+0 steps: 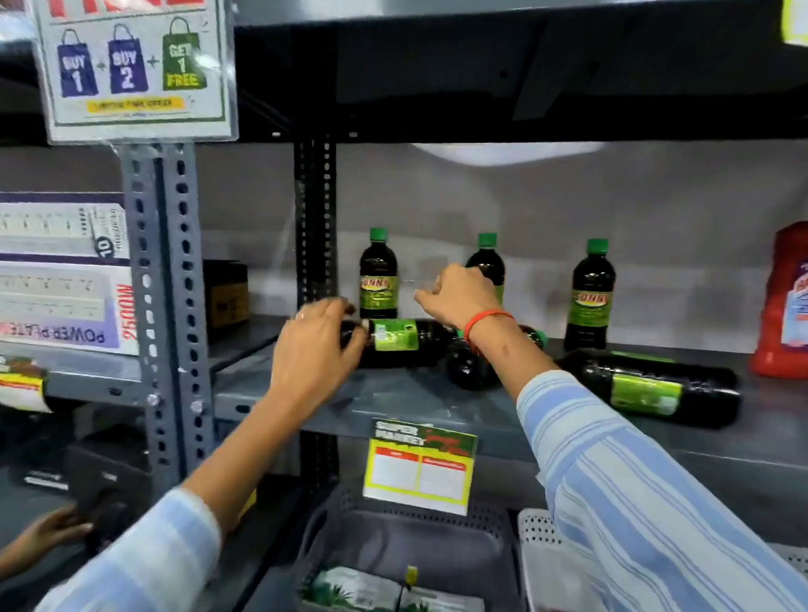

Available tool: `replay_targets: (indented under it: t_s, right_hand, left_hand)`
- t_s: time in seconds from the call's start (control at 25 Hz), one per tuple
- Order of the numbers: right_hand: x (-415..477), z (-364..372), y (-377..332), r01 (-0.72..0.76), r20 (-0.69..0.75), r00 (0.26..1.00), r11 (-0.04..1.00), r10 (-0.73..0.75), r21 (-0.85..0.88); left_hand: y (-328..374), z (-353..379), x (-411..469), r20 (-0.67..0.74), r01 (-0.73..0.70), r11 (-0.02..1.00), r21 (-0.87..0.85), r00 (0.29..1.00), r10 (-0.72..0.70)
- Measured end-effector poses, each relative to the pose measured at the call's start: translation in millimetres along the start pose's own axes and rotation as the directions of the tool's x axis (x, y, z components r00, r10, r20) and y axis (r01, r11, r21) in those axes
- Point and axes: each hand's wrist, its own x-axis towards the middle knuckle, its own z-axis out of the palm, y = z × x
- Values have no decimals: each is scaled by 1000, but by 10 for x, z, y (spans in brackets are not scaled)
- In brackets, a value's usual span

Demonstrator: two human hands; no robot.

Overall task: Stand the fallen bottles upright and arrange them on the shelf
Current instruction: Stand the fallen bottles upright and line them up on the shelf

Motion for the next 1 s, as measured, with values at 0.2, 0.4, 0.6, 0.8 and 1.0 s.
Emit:
replay_targets:
  t_s: [0.2,0.4,0.6,0.8,1.0]
  right_hand:
    - [137,422,-387,-248,233,934,961,271,-121]
    - [257,718,-449,-466,326,810,873,487,-147]
    - [313,745,-475,-552,354,766,831,538,-68]
    - [370,888,-521,-590,370,758,807,537,37]
    - [231,894,-623,-536,254,842,786,475,308]
  left_hand:
    - [-470,57,-552,123,-35,999,-6,992,35]
    - [-627,60,-618,106,-139,989,44,985,133]
    - [-770,81,-669,49,-134,986,102,990,130]
    - [-776,104,-696,5,-130,986,104,991,131]
    - [-787,145,-700,-94,-124,988,95,987,133]
